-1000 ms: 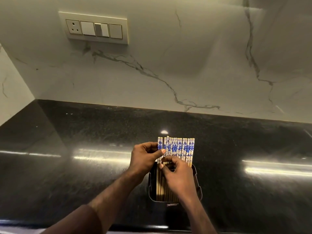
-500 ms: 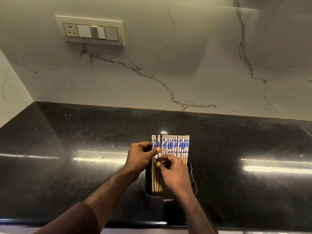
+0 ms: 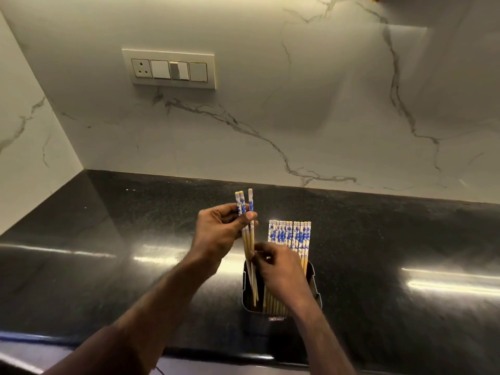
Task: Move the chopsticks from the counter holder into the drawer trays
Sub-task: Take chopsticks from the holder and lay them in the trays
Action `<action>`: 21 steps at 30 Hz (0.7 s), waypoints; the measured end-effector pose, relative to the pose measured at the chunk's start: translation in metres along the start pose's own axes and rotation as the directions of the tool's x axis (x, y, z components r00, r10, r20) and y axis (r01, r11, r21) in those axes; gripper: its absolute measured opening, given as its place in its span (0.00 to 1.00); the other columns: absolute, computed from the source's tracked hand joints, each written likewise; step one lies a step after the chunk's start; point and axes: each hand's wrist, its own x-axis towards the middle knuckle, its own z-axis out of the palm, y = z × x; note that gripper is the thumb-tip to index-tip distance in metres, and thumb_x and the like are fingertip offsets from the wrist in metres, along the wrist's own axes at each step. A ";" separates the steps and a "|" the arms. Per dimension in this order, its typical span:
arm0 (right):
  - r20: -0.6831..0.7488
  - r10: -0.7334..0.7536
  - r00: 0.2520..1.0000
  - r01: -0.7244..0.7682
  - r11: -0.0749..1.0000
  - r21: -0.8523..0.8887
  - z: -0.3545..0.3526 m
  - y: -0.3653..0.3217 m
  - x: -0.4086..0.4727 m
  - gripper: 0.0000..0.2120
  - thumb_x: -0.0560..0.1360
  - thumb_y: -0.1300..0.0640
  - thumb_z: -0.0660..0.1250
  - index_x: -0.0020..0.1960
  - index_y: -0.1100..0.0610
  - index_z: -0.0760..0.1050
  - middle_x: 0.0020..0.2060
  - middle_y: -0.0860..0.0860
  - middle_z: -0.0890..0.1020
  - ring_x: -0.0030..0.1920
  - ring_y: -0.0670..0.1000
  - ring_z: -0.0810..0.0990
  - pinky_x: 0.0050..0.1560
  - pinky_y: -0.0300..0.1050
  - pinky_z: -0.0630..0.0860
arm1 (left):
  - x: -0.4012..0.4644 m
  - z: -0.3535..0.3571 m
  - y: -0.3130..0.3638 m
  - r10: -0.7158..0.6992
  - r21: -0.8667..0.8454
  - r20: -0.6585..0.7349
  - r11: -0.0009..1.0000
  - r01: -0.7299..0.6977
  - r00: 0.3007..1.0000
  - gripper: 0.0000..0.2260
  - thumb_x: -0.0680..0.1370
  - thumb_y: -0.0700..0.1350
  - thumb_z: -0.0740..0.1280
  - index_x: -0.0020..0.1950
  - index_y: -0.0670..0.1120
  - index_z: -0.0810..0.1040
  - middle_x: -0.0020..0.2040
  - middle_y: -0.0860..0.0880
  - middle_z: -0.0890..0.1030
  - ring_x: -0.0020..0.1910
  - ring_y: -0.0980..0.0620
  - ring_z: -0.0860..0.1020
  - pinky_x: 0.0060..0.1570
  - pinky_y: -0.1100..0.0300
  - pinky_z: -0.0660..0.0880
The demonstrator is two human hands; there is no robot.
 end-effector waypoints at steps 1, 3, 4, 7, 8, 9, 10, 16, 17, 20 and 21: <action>-0.004 -0.031 1.000 0.031 0.999 0.020 -0.003 -0.005 -0.001 0.09 0.78 0.54 0.66 0.57 0.48 0.79 0.45 0.41 0.82 0.44 0.38 0.81 0.47 0.37 0.79 | -0.001 0.000 0.012 0.016 -0.003 0.021 1.000 -0.016 1.000 0.09 0.71 0.36 0.72 0.51 0.42 0.82 0.45 0.44 0.86 0.45 0.47 0.85 0.44 0.58 0.82; -0.035 -0.094 0.995 0.095 0.995 0.040 -0.010 -0.019 -0.006 0.07 0.78 0.52 0.65 0.55 0.47 0.79 0.44 0.44 0.84 0.43 0.41 0.82 0.46 0.40 0.81 | -0.006 0.002 0.036 0.061 -0.016 0.058 0.998 -0.060 0.996 0.11 0.68 0.39 0.72 0.50 0.43 0.82 0.45 0.44 0.86 0.45 0.47 0.85 0.43 0.58 0.82; -0.045 -0.122 0.991 0.125 0.991 0.047 -0.014 -0.026 -0.010 0.06 0.79 0.52 0.65 0.54 0.47 0.78 0.43 0.46 0.84 0.43 0.42 0.83 0.46 0.42 0.82 | -0.010 0.002 0.047 0.085 -0.025 0.079 0.996 -0.083 0.993 0.12 0.67 0.40 0.72 0.50 0.44 0.82 0.45 0.44 0.86 0.45 0.47 0.85 0.43 0.59 0.82; -0.053 -0.209 0.976 0.213 0.974 0.082 -0.024 -0.048 -0.025 0.07 0.79 0.55 0.64 0.56 0.51 0.77 0.44 0.48 0.85 0.44 0.42 0.84 0.48 0.44 0.82 | -0.022 0.004 0.075 0.132 -0.039 0.147 0.991 -0.128 0.980 0.12 0.67 0.42 0.72 0.51 0.45 0.82 0.46 0.44 0.86 0.47 0.47 0.85 0.42 0.60 0.81; -0.055 -0.231 0.971 0.236 0.967 0.094 -0.026 -0.054 -0.032 0.08 0.79 0.55 0.64 0.57 0.52 0.77 0.45 0.48 0.85 0.45 0.41 0.84 0.50 0.44 0.82 | -0.028 0.005 0.083 0.138 -0.040 0.167 0.990 -0.134 0.976 0.13 0.68 0.42 0.72 0.52 0.44 0.82 0.47 0.44 0.86 0.47 0.47 0.85 0.42 0.61 0.81; -0.058 -0.249 0.967 0.254 0.962 0.104 -0.029 -0.060 -0.040 0.09 0.79 0.55 0.63 0.59 0.53 0.76 0.45 0.48 0.85 0.45 0.41 0.84 0.51 0.44 0.81 | -0.034 0.005 0.090 0.143 -0.041 0.184 0.990 -0.138 0.973 0.14 0.68 0.42 0.72 0.53 0.43 0.82 0.48 0.44 0.86 0.47 0.46 0.85 0.43 0.60 0.81; -0.058 -0.264 0.963 0.269 0.956 0.117 -0.032 -0.065 -0.050 0.10 0.79 0.56 0.63 0.59 0.54 0.76 0.44 0.48 0.85 0.45 0.42 0.84 0.52 0.45 0.81 | -0.042 0.006 0.097 0.148 -0.037 0.197 0.989 -0.144 0.969 0.15 0.69 0.42 0.72 0.55 0.42 0.81 0.48 0.43 0.86 0.47 0.46 0.85 0.43 0.60 0.81; 0.037 -0.267 0.963 0.241 0.913 0.330 -0.033 -0.076 -0.120 0.08 0.79 0.59 0.63 0.57 0.55 0.77 0.45 0.54 0.85 0.47 0.49 0.85 0.52 0.49 0.81 | -0.105 0.006 0.120 0.199 -0.005 0.243 0.979 -0.204 0.949 0.15 0.68 0.43 0.72 0.53 0.42 0.81 0.46 0.44 0.86 0.46 0.46 0.85 0.42 0.59 0.82; 0.052 -0.261 0.964 0.227 0.906 0.357 -0.032 -0.074 -0.135 0.08 0.79 0.60 0.64 0.56 0.56 0.78 0.46 0.55 0.85 0.48 0.51 0.85 0.52 0.49 0.82 | -0.118 0.006 0.121 0.203 -0.008 0.244 0.978 -0.207 0.948 0.15 0.68 0.43 0.71 0.53 0.42 0.81 0.46 0.44 0.86 0.46 0.46 0.85 0.42 0.59 0.82; 0.079 -0.243 0.967 0.195 0.901 0.388 -0.028 -0.064 -0.178 0.08 0.78 0.60 0.65 0.57 0.57 0.78 0.47 0.56 0.85 0.50 0.52 0.85 0.53 0.51 0.82 | -0.154 0.009 0.120 0.185 -0.012 0.260 0.982 -0.189 0.948 0.15 0.68 0.43 0.71 0.53 0.42 0.81 0.46 0.44 0.86 0.46 0.46 0.85 0.44 0.57 0.82; 0.084 -0.239 0.967 0.188 0.900 0.392 -0.027 -0.059 -0.189 0.08 0.78 0.60 0.65 0.57 0.58 0.78 0.47 0.56 0.85 0.50 0.53 0.85 0.54 0.51 0.81 | -0.163 0.010 0.118 0.177 -0.012 0.273 0.984 -0.180 0.946 0.15 0.68 0.43 0.71 0.54 0.42 0.81 0.46 0.44 0.86 0.46 0.46 0.85 0.44 0.56 0.82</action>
